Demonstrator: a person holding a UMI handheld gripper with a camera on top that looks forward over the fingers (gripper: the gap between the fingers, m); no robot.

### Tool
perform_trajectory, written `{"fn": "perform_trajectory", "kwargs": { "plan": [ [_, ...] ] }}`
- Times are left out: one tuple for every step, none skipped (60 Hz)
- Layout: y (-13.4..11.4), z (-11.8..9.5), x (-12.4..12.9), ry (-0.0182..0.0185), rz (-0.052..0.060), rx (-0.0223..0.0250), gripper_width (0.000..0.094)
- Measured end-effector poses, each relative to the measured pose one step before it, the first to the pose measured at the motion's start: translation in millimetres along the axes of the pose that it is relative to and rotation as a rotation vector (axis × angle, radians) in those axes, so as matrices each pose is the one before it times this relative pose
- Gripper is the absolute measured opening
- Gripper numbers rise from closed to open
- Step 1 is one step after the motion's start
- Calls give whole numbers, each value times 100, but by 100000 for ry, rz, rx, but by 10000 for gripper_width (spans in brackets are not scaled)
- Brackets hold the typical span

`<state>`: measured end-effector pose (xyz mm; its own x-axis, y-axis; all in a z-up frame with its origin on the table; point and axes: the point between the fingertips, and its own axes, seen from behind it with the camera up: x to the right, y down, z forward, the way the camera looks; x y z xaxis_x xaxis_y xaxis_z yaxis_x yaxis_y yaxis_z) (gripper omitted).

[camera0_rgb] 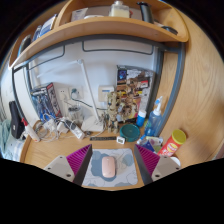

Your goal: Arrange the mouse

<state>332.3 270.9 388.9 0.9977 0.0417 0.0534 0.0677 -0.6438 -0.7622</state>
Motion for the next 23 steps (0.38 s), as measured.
{"fn": "perform_trajectory", "kwargs": {
  "plan": [
    [10,-195,25,62,-548,-140,838],
    [50,-150,19,154,-724,-236,839],
    [66,-142,37,60,-603,-296,839],
    [56,-125,-40,-98,-252,-198,839],
    [60,-177,-172,26,-80,-106,841],
    [22,-100,-71,-332,8,90,839],
    [48,-101,-78,-386,-113,-68,841],
    [79,-97,-100,-365,-126,-76,837],
    [44,-99,-133,-450,33,39,840],
    [15,-99,-102,-430,78,164,840],
    [3,-102,-103,-341,65,146,841],
    [27,-62,-97,-320,130,-22,845],
    [55,-84,-108,-357,255,-57,844],
    [45,-57,-81,-264,270,-55,842],
    [49,-53,-33,-41,105,1,841],
    [38,-40,-33,-59,112,-9,841],
    [48,-48,-55,-188,92,9,840],
    [31,-100,-41,-222,30,-88,842],
    [7,-51,-50,-135,20,15,843],
    [-11,-31,-46,-103,-63,1,840],
    [15,-34,-35,-55,-96,-28,839],
    [21,-28,-30,-25,-78,-45,840],
    [23,-17,-21,36,-42,-81,840]
  ]
}}
